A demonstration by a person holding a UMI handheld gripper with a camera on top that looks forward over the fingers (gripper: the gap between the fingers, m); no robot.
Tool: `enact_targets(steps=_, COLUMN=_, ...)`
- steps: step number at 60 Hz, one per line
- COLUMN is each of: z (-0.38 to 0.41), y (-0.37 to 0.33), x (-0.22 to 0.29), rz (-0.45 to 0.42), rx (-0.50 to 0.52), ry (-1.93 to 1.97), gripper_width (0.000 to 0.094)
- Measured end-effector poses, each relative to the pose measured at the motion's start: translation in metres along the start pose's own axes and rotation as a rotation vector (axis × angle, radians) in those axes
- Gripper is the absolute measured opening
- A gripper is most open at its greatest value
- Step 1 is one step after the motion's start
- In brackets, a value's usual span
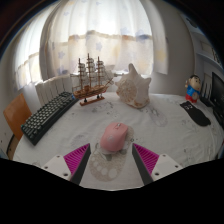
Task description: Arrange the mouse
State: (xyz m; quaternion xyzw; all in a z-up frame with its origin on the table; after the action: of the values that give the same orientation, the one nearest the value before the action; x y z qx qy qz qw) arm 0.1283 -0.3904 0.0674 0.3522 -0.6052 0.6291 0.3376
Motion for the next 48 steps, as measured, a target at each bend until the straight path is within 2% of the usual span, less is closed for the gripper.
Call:
enact_targets(steps=38, z=0.007, y=0.083, x=0.030, rz=0.037, rx=0.052, ry=-0.009, gripper_width=0.0847)
enact_targets(steps=43, z=0.003, y=0.086, x=0.031, rz=0.038, rx=0.043, ry=-0.014, gripper_width=0.0753)
enact_targets(steps=45, z=0.001, y=0.087, x=0.032, rz=0.038, rx=0.032, ry=-0.020, gripper_width=0.0670)
enact_targets(steps=48, z=-0.003, y=0.089, x=0.032, rz=0.036, rx=0.019, ry=-0.029, gripper_width=0.0478)
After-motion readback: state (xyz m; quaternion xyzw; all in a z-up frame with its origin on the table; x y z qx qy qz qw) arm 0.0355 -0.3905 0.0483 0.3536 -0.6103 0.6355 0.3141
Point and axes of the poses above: the point between the fingertips, and its own axes, seen from behind it with the camera up: z to the left, x up, y forward, the way the camera looks, the point moved 10 cm from there along -y, backward, against the way the camera looks, and after that the axes turned 3 degrees about -z, right-handed, at the moved point
